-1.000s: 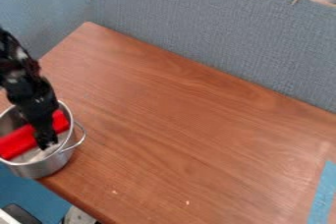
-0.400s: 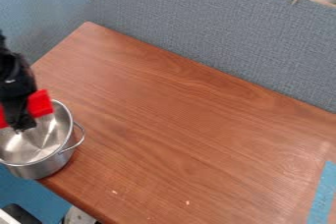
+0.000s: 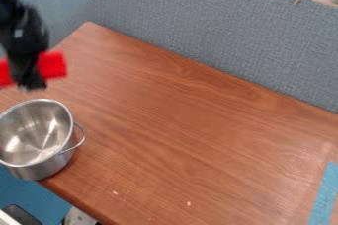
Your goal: Move the red object from the metal pot to the table
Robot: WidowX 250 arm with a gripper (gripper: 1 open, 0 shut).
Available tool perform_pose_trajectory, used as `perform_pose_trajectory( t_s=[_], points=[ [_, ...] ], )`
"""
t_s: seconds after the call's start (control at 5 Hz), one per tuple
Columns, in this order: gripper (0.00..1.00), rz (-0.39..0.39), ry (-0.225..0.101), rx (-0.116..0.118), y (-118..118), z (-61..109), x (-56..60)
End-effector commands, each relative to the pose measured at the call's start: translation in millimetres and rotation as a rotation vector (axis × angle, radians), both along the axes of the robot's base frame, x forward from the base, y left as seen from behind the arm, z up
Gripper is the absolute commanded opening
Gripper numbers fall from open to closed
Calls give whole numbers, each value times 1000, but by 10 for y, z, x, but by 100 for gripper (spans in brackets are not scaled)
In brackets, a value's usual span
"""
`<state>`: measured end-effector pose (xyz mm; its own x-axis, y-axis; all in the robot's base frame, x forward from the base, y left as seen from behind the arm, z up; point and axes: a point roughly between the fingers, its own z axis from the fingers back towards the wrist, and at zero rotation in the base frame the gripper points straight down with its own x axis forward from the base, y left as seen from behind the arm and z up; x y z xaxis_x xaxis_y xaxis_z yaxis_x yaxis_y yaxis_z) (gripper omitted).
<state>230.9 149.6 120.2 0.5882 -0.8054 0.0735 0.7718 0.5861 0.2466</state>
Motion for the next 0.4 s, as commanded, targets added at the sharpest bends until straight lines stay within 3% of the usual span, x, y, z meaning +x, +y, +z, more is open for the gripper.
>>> perform_pose_trajectory(
  t_s=[0.0,0.2],
  points=[
    [0,-72,-54,22,-114,128,17],
    [0,-142,-52,-19,-298,-13,-76]
  ],
)
